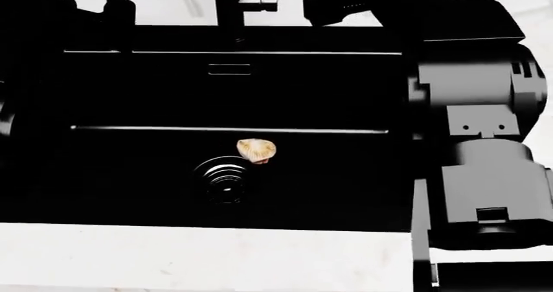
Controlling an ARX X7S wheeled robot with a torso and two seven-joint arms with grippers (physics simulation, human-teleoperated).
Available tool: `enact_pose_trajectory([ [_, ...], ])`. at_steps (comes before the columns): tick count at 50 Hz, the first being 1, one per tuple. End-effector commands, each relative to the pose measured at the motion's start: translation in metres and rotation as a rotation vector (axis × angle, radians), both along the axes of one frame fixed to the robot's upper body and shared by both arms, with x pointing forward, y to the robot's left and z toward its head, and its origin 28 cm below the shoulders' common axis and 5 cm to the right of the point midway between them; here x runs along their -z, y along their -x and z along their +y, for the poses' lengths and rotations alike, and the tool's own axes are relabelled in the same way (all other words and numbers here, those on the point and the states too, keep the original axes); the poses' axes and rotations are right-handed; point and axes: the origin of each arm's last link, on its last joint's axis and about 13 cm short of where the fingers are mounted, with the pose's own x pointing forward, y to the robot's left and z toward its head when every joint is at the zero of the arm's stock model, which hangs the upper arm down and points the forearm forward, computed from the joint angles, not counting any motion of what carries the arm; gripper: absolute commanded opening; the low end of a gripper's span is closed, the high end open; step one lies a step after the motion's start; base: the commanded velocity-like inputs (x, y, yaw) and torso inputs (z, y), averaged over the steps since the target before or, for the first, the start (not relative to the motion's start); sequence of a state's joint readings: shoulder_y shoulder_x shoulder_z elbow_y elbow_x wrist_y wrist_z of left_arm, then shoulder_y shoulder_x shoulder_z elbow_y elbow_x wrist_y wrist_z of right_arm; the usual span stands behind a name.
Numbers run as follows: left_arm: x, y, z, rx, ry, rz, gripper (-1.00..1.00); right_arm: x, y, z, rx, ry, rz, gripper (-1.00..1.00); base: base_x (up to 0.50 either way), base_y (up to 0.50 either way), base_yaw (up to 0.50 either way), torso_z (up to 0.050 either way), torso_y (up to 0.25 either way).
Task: Turn on the sink faucet.
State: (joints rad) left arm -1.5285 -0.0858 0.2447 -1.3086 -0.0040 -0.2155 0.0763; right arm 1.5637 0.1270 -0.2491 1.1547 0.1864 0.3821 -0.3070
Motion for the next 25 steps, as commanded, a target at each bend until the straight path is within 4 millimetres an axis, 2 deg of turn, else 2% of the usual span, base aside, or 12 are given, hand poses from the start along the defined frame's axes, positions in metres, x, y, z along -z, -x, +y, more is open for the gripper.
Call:
enact_pose_trajectory([
  [1,0.004,0.000,0.002,-0.010,0.002,0.007,1.00,0.010,-0.004,0.001,0.003,0.008,0.018,1.00,0.28,0.00,0.00,0.000,0.000],
  [9,-0.003,0.000,0.004,-0.023,0.001,-0.003,1.00,0.007,-0.004,0.006,-0.028,0.005,0.020,1.00,0.28,0.00,0.00,0.000,0.000],
  [14,-0.010,0.000,-0.003,-0.005,0.002,-0.017,1.00,0.008,-0.005,0.011,-0.055,0.006,0.020,1.00,0.29,0.00,0.00,0.000,0.000],
  [22,-0.006,0.000,0.000,-0.009,0.001,-0.021,1.00,0.018,-0.005,0.011,-0.053,0.012,0.030,1.00,0.34,0.00,0.00,0.000,0.000],
  [25,0.001,0.000,0.004,-0.020,-0.007,-0.004,1.00,0.021,-0.005,0.009,-0.052,0.031,0.031,1.00,0.37,0.00,0.00,0.000,0.000],
])
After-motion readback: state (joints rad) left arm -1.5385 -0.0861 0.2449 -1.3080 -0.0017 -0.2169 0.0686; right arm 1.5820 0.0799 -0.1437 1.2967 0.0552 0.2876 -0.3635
